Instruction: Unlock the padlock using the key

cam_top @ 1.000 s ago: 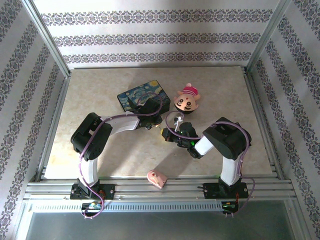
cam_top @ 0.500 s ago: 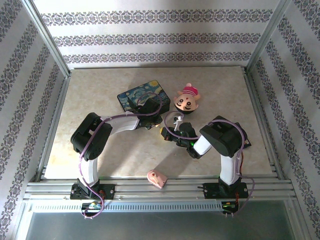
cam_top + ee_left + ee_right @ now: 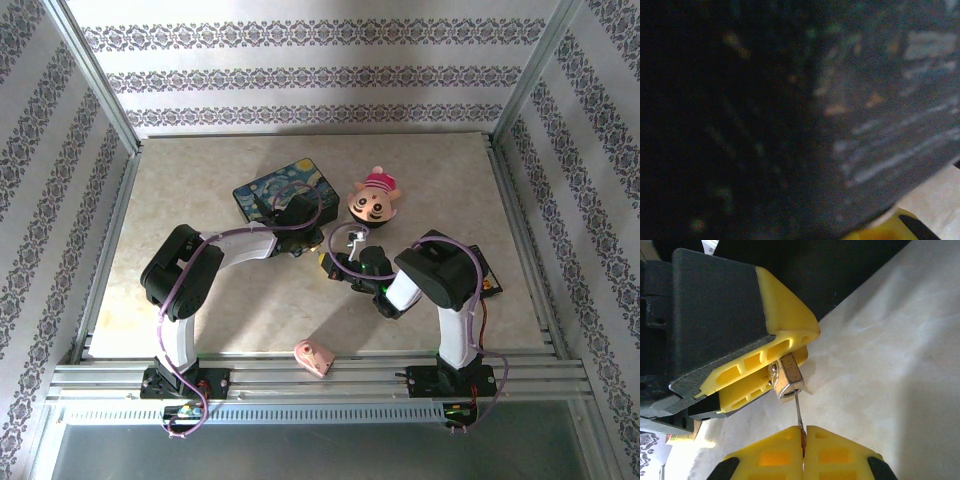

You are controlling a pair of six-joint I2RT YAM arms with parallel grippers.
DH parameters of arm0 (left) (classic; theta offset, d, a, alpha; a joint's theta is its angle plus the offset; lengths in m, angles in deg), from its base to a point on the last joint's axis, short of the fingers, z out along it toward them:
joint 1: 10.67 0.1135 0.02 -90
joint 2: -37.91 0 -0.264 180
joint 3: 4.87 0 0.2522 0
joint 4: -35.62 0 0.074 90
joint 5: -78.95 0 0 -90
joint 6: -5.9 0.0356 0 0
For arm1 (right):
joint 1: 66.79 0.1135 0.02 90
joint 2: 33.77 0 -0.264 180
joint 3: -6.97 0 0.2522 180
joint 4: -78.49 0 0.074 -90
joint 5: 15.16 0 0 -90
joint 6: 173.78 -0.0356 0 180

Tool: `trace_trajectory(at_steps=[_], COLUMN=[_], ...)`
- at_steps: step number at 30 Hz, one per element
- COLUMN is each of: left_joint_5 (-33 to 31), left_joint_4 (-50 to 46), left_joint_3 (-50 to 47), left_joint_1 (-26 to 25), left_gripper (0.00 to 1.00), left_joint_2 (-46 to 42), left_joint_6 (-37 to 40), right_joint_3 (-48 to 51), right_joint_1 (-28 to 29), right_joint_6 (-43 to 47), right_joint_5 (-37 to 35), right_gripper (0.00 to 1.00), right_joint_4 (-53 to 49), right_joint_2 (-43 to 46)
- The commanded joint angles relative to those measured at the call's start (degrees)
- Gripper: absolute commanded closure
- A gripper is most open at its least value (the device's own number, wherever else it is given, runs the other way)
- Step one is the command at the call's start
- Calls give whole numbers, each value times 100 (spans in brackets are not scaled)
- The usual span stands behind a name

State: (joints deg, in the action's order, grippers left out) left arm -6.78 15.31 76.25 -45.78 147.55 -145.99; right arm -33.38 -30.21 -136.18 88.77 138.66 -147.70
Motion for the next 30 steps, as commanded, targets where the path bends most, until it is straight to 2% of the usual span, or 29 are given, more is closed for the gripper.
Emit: trace_trajectory(at_steps=[1,18,30], left_joint_5=[368,845,1418], left_joint_4=[193,157,30], left_joint_3=[-90,-38,-38], left_joint_1=[4,75,117], left_gripper=[85,86,86], left_joint_2=[-30,-34,-22], left_joint_6=[-224,-249,-115], right_joint_3=[-5,57,-92], right_joint_1=[-22,-87,-228], right_joint_6=[-16,82,126], right_joint_5=[-110,-131,309], right_gripper=[100,100,100], right_joint_4=[543,543,543], right_joint_2=[-165,-134,-226])
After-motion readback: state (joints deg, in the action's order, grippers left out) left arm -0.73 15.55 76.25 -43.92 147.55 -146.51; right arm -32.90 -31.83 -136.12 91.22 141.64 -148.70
